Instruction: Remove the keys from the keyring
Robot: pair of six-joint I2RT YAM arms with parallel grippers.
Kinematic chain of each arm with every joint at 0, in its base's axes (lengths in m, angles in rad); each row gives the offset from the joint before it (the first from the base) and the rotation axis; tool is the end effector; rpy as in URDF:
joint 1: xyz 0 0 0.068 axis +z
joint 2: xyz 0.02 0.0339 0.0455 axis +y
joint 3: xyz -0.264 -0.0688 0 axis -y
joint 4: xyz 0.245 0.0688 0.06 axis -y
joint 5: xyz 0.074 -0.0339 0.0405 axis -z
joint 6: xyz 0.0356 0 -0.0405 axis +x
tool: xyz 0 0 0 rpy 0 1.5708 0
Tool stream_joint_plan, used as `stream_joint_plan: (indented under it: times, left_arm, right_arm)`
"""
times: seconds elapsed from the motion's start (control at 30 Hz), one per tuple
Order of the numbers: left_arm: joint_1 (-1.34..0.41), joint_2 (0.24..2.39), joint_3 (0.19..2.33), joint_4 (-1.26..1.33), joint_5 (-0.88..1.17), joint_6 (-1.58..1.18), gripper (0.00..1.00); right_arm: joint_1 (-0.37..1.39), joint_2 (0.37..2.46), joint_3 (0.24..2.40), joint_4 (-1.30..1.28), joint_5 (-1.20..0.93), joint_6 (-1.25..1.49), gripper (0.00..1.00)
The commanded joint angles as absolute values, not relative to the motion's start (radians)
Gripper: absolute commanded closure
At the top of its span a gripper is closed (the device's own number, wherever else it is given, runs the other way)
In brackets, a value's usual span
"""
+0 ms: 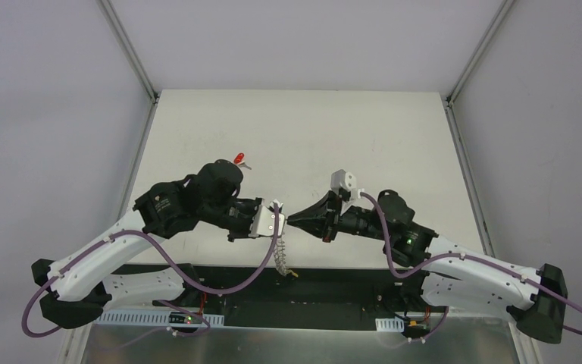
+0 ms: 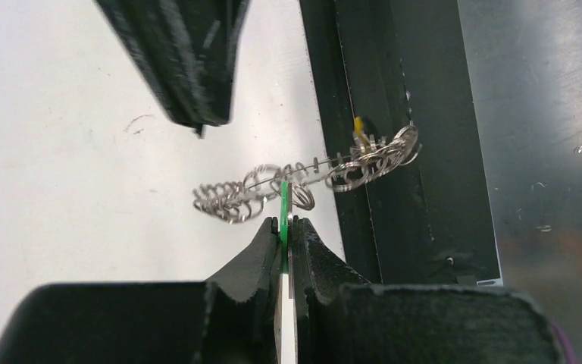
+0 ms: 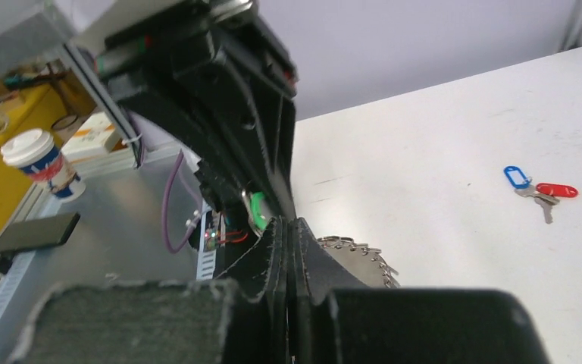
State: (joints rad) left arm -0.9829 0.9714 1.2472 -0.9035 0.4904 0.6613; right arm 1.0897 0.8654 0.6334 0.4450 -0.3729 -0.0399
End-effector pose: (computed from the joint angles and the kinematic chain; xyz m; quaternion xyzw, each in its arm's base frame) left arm 0.0835 -0.1556 0.3940 0.7082 0.5075 -0.2840 0.4004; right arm 0.0837 0.1884 0.3392 -0.4521 0.4440 0.4840 0.6035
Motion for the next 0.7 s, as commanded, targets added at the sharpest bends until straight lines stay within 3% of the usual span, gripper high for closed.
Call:
stream_joint_plan:
  times: [0.0, 0.03, 0.1, 0.17, 0.27, 0.67]
  left_arm:
    - [-0.992, 0.965, 1.237, -0.852, 0.525, 0.648, 1.00]
    - [-0.992, 0.963, 1.236, -0.851, 0.520, 0.650, 1.00]
    - [-0.992, 0.961, 1.242, -0.849, 0.512, 0.655, 1.00]
    - [-0.992, 0.958, 1.255, -0.848, 0.514, 0.659, 1.00]
    - [-0.992, 0.958, 1.276, -0.847, 0.525, 0.663, 1.00]
    - [-0.992, 0.959, 1.309, -0.848, 0.545, 0.667, 1.00]
  right_arm:
    - [1.090, 0.857, 0.642, 0.533, -0.267, 0.052, 1.00]
    - [1.090, 0.861, 0.644, 0.532, -0.293, 0.055, 0.99]
    - [1.092, 0.871, 0.643, 0.521, -0.323, 0.052, 0.81]
    - [1.095, 0.874, 0.641, 0.487, -0.353, 0.018, 0.72]
    - [1.121, 0.878, 0.629, 0.462, -0.366, -0.057, 0.63]
    - [1.164, 0.975, 0.683, 0.419, -0.374, -0.163, 0.59]
